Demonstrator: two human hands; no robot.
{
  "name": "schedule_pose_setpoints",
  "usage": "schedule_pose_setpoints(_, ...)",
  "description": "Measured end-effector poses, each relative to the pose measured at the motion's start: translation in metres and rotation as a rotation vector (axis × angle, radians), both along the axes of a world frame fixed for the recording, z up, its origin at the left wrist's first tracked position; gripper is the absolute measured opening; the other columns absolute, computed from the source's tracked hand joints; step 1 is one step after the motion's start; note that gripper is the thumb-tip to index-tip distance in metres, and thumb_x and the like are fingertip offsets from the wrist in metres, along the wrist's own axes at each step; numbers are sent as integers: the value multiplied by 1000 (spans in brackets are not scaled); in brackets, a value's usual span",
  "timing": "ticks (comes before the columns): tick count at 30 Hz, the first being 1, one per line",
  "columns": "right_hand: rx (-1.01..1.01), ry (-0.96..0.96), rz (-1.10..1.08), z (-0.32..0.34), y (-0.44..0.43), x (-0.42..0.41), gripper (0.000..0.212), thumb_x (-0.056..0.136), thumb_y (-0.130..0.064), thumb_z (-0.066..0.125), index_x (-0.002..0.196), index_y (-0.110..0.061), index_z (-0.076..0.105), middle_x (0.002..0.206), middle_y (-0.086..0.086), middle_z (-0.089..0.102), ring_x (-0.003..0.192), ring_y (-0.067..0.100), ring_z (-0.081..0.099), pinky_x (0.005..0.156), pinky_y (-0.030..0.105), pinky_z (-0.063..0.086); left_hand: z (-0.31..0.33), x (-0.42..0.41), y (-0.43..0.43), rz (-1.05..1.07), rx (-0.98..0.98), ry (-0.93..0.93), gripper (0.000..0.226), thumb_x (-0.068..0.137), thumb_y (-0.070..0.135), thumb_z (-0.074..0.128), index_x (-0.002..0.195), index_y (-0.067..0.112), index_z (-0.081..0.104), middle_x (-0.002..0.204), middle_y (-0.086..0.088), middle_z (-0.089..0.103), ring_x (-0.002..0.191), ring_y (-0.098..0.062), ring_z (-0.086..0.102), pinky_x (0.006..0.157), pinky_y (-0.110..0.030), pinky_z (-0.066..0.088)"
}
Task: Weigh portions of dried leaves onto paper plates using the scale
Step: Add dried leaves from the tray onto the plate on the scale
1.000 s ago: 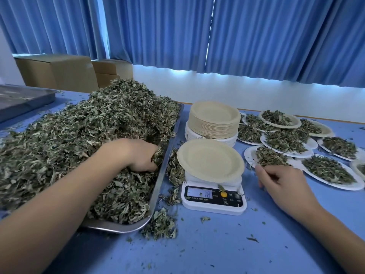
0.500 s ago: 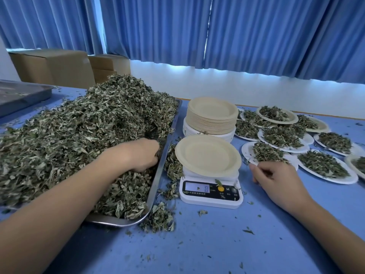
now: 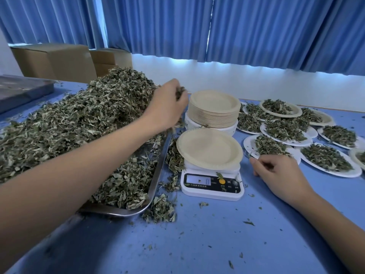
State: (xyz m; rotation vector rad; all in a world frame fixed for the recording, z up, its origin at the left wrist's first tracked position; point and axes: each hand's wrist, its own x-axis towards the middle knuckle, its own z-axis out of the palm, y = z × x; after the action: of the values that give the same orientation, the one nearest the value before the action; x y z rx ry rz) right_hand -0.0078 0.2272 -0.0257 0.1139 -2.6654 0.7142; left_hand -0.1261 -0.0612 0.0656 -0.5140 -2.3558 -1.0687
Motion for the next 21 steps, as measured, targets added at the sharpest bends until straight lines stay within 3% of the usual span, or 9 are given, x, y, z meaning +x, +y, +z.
schedule_pose_setpoints(5, 6, -1, 7, 0, 1, 1, 48, 102, -31, 58, 59, -10, 62, 50, -23, 58, 46, 5, 51, 49, 27, 32, -23, 15, 52, -289, -76, 39, 19, 104, 30, 50, 91, 18, 50, 70, 4, 60, 53, -3, 50, 50, -24, 42)
schedule_pose_setpoints(9, 2, 1, 2, -1, 2, 0, 47, 102, -31, 59, 59, -12, 62, 50, -22, 58, 47, 5, 52, 50, 29, 34, -33, 16, 51, -426, -467, 41, 31, 98, 38, 58, 82, 13, 64, 82, 0, 64, 78, -19, 58, 76, -44, 49)
schedule_pose_setpoints(12, -8, 3, -1, -2, 3, -1, 47, 102, -31, 59, 59, -13, 62, 52, -18, 60, 48, 7, 52, 50, 29, 36, -27, 6, 32, -445, -471, -27, 29, 92, 48, 61, 86, 23, 73, 99, 9, 67, 95, -11, 62, 92, -40, 50)
schedule_pose_setpoints(15, -15, 0, -3, -2, 3, -1, 47, 101, -31, 60, 58, -15, 62, 52, -16, 60, 47, 9, 51, 50, 29, 37, -18, -11, 8, -348, -310, -97, 40, 93, 62, 49, 92, 31, 74, 95, 9, 72, 90, -11, 66, 81, -33, 51)
schedule_pose_setpoints(17, -22, -3, 0, -2, 3, -2, 47, 102, -31, 60, 57, -16, 62, 52, -17, 60, 45, 9, 50, 49, 30, 37, -18, -32, -8, -203, -301, -60, 31, 101, 47, 47, 90, 28, 69, 88, 2, 69, 83, -19, 65, 73, -35, 48)
schedule_pose_setpoints(19, -29, -9, 0, -3, 4, -3, 47, 102, -32, 60, 57, -18, 62, 49, -14, 58, 43, 9, 47, 49, 29, 36, -26, -57, -22, 1, -433, -45, 24, 101, 29, 49, 117, 22, 65, 117, -7, 64, 109, -29, 60, 90, -44, 50)
schedule_pose_setpoints(21, -29, -11, -4, -4, 5, -4, 47, 101, -33, 60, 56, -20, 62, 47, -7, 54, 42, 11, 44, 50, 30, 35, -38, -77, -33, 145, -589, -142, 44, 99, 27, 50, 142, 29, 48, 147, -11, 44, 135, -37, 41, 104, -59, 41)
